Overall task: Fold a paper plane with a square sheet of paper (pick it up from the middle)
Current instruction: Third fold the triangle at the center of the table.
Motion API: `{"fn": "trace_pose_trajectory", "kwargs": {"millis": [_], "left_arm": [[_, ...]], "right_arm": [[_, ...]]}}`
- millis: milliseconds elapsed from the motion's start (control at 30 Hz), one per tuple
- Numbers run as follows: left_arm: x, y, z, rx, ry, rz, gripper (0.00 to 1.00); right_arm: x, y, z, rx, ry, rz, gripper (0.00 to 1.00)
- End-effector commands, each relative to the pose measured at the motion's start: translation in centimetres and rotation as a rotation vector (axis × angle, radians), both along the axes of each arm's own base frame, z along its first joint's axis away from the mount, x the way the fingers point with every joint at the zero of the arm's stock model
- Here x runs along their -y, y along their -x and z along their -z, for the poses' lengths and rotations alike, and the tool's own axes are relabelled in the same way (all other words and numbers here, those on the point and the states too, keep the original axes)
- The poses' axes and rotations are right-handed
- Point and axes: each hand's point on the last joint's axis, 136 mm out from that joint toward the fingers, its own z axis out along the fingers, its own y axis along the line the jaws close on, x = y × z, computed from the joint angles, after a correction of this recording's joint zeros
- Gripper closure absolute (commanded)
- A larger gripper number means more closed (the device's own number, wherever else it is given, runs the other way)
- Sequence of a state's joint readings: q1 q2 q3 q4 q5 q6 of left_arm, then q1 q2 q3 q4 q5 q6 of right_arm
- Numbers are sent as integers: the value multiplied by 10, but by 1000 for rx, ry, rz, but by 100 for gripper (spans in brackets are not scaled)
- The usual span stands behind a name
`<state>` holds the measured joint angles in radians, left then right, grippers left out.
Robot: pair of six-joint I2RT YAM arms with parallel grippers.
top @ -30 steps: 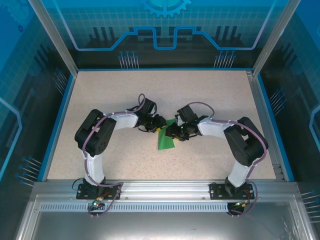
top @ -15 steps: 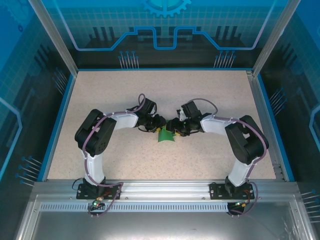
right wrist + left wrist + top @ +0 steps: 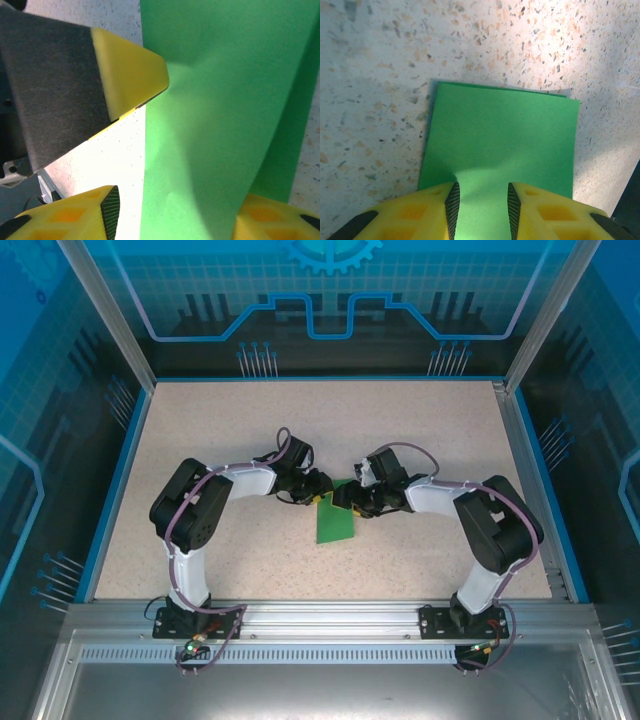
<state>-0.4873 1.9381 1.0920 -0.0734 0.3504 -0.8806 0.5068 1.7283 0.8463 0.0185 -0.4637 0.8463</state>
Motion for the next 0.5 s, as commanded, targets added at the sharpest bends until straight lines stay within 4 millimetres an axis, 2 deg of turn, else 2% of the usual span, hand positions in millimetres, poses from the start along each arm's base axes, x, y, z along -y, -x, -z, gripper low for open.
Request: {"fn": "trace_pose_trajectory", "kwargs": {"millis": [0, 33, 100, 267, 433, 467], "left_arm": [[-3, 13, -3, -23, -11, 35, 65], [-4, 13, -4, -17, -11, 36, 64], [-3, 13, -9, 5, -5, 46, 64], [-3, 13, -25, 59, 14, 60, 61], [-4, 18, -44, 110, 28, 74, 59], [-5, 22, -49, 122, 24, 79, 58]], "right_arm": [[9, -5, 10, -25, 47, 22, 53], [12, -3, 15, -37, 67, 23, 56], [9, -12, 8, -19, 60, 16, 64], [15, -8, 21, -64, 121, 2, 84], [17, -3, 32, -106, 133, 13, 86], [17, -2, 33, -117, 133, 19, 82]]}}
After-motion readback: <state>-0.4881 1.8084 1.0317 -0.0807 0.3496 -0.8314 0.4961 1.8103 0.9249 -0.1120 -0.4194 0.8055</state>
